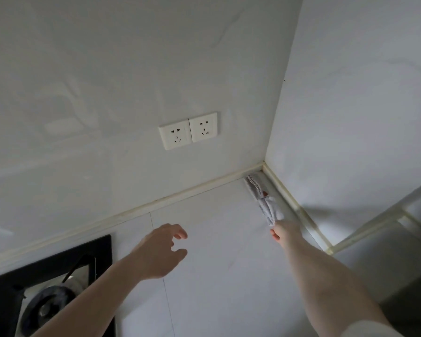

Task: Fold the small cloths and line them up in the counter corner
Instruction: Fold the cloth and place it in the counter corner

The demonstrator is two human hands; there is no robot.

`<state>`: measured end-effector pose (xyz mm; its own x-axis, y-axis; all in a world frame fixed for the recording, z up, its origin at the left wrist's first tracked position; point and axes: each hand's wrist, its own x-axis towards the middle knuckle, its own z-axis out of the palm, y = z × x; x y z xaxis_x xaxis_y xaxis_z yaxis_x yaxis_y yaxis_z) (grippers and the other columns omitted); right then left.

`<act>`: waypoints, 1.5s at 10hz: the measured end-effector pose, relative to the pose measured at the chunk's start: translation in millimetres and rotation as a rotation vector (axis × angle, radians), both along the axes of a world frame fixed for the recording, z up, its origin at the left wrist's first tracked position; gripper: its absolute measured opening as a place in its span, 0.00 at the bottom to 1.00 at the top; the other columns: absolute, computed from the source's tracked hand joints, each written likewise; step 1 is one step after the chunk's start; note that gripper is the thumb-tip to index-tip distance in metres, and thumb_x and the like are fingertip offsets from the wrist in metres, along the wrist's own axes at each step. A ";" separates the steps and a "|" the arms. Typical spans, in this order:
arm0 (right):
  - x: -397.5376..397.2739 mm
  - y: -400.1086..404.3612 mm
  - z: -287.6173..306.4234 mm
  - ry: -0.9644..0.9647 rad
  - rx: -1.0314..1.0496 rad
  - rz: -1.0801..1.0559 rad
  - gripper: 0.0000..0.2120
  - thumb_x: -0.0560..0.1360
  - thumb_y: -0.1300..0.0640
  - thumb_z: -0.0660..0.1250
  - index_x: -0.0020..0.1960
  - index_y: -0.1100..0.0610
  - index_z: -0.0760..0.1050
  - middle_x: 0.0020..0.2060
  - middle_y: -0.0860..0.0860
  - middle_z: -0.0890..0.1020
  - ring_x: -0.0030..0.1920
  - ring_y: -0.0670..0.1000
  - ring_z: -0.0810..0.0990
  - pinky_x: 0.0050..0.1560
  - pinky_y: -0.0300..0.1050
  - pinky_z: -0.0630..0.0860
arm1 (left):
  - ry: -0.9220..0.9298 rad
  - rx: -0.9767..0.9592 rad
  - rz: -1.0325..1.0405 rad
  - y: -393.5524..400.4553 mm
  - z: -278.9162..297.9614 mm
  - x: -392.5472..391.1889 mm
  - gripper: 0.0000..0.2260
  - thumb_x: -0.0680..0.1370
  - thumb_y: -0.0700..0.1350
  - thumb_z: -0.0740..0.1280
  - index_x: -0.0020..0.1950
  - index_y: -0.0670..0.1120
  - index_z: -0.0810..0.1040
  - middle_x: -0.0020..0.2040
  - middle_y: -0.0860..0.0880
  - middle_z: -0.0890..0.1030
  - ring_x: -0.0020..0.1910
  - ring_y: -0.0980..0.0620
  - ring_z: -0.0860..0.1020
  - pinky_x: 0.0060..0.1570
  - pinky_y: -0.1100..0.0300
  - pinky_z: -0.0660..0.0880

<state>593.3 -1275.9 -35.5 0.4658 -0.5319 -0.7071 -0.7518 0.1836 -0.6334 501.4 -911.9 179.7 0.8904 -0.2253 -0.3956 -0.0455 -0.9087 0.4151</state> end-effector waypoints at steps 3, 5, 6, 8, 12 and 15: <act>-4.9 -4.0 33.7 -0.073 0.050 0.116 0.17 0.79 0.64 0.63 0.66 0.64 0.72 0.54 0.62 0.80 0.46 0.58 0.82 0.46 0.51 0.84 | 0.015 -0.025 0.054 12.6 -11.9 2.1 0.11 0.80 0.53 0.68 0.60 0.63 0.72 0.59 0.63 0.74 0.55 0.62 0.75 0.60 0.62 0.72; -32.2 25.8 31.4 0.085 -0.215 0.119 0.34 0.75 0.54 0.66 0.78 0.60 0.60 0.72 0.63 0.69 0.67 0.65 0.76 0.66 0.55 0.76 | 0.006 -0.042 0.083 19.9 -9.7 -8.8 0.11 0.80 0.53 0.67 0.62 0.61 0.73 0.60 0.62 0.74 0.55 0.62 0.75 0.59 0.63 0.72; -65.8 58.4 31.9 0.110 -0.277 0.149 0.34 0.78 0.61 0.67 0.80 0.62 0.57 0.76 0.65 0.61 0.67 0.68 0.75 0.64 0.56 0.75 | 0.010 -0.043 0.101 26.0 -7.1 -22.1 0.12 0.80 0.53 0.67 0.64 0.59 0.74 0.60 0.61 0.74 0.55 0.61 0.75 0.59 0.62 0.72; -122.3 144.1 38.5 0.091 -0.281 0.481 0.35 0.80 0.60 0.66 0.81 0.58 0.53 0.78 0.61 0.54 0.71 0.62 0.71 0.65 0.49 0.72 | 0.003 -0.055 0.172 62.1 6.0 -72.7 0.13 0.81 0.52 0.67 0.66 0.58 0.74 0.62 0.60 0.73 0.57 0.60 0.75 0.59 0.63 0.71; -222.2 382.0 174.9 -0.486 -0.147 1.029 0.26 0.76 0.60 0.68 0.73 0.56 0.71 0.71 0.54 0.74 0.69 0.54 0.74 0.67 0.43 0.70 | -0.068 -0.067 0.507 235.4 35.0 -307.4 0.14 0.79 0.51 0.70 0.65 0.58 0.76 0.59 0.60 0.75 0.56 0.60 0.77 0.57 0.61 0.77; -388.0 543.7 216.3 -0.570 0.083 1.426 0.20 0.75 0.57 0.70 0.64 0.42 0.75 0.64 0.42 0.76 0.63 0.48 0.78 0.66 0.56 0.78 | -0.130 -0.086 0.835 364.6 30.9 -496.2 0.11 0.79 0.51 0.70 0.59 0.62 0.75 0.59 0.59 0.74 0.56 0.60 0.76 0.47 0.68 0.71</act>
